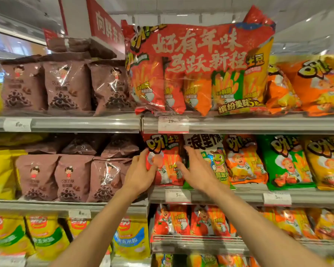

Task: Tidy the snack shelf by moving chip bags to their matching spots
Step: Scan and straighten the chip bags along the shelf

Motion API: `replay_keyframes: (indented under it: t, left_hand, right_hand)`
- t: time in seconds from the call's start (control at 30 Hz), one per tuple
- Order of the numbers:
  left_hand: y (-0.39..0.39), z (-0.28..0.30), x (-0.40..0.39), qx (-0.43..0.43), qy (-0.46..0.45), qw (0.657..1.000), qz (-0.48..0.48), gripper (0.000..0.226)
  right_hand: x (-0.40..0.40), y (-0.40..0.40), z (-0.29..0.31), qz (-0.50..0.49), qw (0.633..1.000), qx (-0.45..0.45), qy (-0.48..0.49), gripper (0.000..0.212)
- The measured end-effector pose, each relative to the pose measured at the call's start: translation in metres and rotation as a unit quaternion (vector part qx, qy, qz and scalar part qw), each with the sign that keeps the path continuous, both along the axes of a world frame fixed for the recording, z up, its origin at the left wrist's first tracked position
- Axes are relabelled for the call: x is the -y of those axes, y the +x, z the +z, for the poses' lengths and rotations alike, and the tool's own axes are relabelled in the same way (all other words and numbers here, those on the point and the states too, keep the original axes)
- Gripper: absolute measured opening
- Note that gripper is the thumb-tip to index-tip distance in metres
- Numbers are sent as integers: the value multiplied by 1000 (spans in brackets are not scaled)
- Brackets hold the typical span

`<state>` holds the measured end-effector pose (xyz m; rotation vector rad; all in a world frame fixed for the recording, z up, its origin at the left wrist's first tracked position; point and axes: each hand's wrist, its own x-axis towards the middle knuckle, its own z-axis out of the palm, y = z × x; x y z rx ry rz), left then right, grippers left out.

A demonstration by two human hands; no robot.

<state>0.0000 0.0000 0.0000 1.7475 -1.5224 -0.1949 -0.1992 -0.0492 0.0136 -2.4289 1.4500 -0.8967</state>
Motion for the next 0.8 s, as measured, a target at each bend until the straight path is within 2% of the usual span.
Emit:
replay_keyframes:
  t: [0.2, 0.43, 0.57, 0.67, 0.8]
  left_hand:
    - [22, -11, 18, 26, 26, 998, -50, 72]
    - [34, -13, 25, 94, 8, 993, -76, 69]
    - [37, -13, 23, 213, -16, 977, -27, 65]
    - [35, -11, 23, 325, -88, 941, 11, 58]
    - [26, -4, 31, 419, -132, 898, -27, 57]
  right_hand:
    - [22, 21, -5, 21, 998, -45, 47, 58]
    - [30, 22, -12, 30, 998, -46, 29, 57]
    - [30, 21, -17, 48, 998, -48, 8, 60]
    - [29, 15, -17, 69, 996, -62, -6, 62]
    - [24, -1, -23, 96, 986, -108, -81, 60]
